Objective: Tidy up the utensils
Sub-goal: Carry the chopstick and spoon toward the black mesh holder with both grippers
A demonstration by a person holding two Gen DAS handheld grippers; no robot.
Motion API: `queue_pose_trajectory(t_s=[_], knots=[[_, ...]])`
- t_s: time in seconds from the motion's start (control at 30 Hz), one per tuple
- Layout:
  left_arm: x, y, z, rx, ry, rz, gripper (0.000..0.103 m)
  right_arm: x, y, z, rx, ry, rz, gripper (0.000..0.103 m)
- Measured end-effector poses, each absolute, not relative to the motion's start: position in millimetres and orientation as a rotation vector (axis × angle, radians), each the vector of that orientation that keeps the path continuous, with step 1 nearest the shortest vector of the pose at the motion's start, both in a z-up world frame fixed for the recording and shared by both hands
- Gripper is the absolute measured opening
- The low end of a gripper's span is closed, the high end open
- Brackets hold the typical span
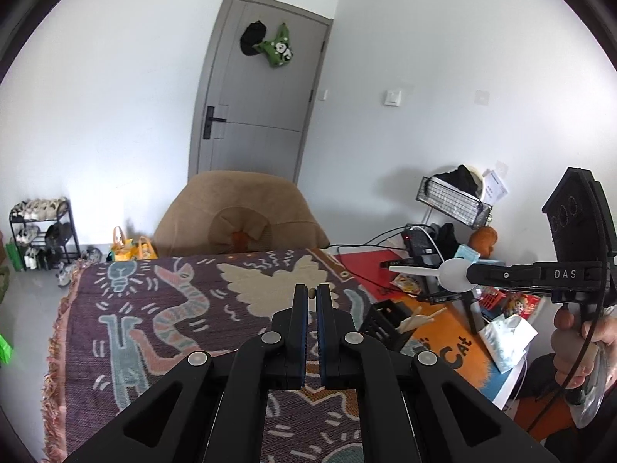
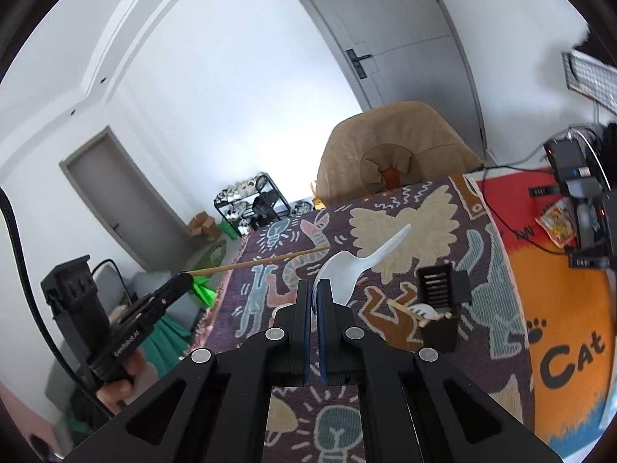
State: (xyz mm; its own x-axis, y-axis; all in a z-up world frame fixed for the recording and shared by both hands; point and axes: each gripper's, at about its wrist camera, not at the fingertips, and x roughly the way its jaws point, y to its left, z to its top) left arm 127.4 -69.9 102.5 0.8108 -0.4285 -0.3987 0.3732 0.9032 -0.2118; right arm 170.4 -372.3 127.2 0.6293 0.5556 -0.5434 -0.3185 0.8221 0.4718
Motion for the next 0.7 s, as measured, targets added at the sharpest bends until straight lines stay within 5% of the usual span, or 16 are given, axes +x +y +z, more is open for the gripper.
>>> queue_pose_trajectory(t_s=[0.7], knots=[[144.5,-156.9,116.6,0.000,0.526,-0.582,0.004,206.5,-422.0,90.9,0.669,0.932,0.484,0.004]])
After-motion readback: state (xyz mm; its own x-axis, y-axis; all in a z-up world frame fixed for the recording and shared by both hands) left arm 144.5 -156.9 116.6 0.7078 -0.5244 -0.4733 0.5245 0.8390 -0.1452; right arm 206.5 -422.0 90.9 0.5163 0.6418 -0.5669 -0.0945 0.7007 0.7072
